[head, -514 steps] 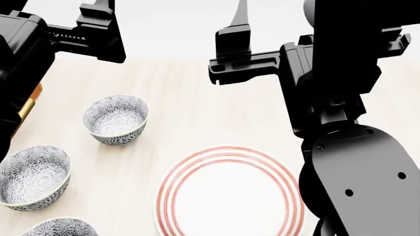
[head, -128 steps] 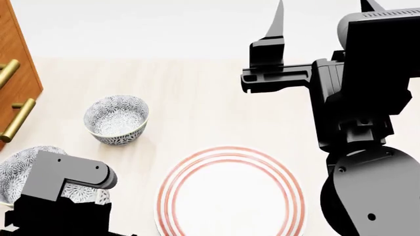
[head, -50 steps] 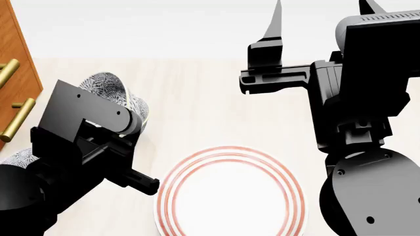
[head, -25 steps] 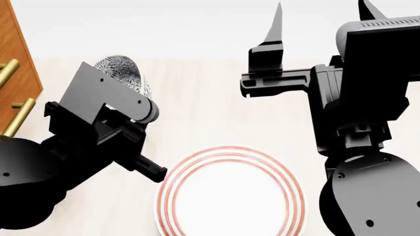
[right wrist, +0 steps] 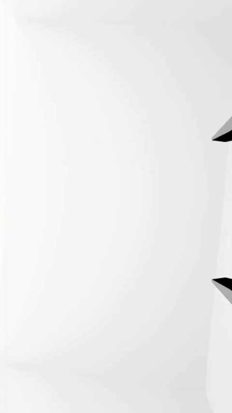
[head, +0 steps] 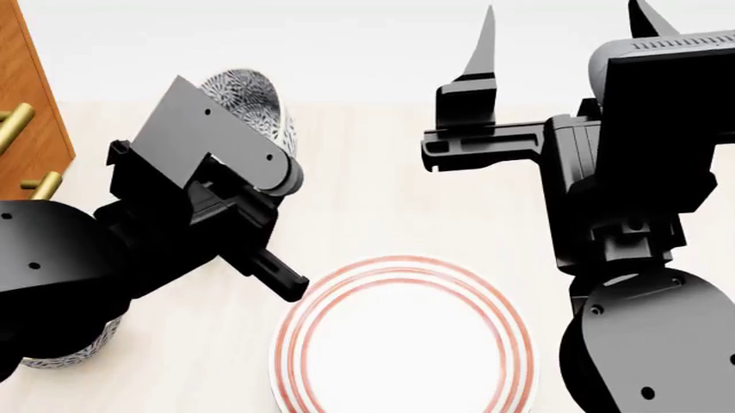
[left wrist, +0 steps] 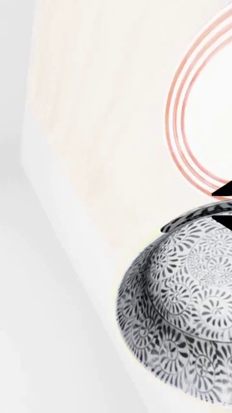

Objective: Put the bowl at the front on the plate.

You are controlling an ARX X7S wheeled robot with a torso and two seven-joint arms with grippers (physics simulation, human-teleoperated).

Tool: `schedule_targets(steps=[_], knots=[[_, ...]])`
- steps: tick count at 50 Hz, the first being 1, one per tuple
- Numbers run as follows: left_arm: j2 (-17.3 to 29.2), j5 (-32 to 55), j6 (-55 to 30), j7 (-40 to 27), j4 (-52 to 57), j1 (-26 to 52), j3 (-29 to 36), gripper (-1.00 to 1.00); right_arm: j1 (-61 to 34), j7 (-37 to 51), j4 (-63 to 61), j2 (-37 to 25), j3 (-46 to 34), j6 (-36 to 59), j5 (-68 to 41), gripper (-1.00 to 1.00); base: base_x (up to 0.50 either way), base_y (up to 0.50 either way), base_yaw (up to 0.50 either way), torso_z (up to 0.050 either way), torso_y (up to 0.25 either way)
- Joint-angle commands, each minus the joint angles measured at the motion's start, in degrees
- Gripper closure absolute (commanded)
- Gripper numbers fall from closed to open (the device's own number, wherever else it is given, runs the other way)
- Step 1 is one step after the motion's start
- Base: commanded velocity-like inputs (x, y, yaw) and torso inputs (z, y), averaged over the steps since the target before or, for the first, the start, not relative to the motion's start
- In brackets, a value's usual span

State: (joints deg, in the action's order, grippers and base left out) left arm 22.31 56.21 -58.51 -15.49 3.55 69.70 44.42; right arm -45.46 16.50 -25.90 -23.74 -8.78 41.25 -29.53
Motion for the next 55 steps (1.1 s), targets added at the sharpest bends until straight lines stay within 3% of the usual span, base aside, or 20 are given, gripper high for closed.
schedule_targets(steps=[1,55], knots=[[-0.92,-2.32,1.3,2.43,-1.67,2.23,1.3,1.0,-0.28,0.05,-0.21,-0.24,-0.08,0.2,-0.27,-1.0,0.0,0.0,0.0,0.0,0.0],[-8.57,-13.8,9.57,20.08,-18.87,11.26,14.92,1.0,-0.9,-0.15,-0.52,-0.71,-0.94,-0.9,-0.74,-1.0,0.0,0.0,0.0,0.0,0.001]])
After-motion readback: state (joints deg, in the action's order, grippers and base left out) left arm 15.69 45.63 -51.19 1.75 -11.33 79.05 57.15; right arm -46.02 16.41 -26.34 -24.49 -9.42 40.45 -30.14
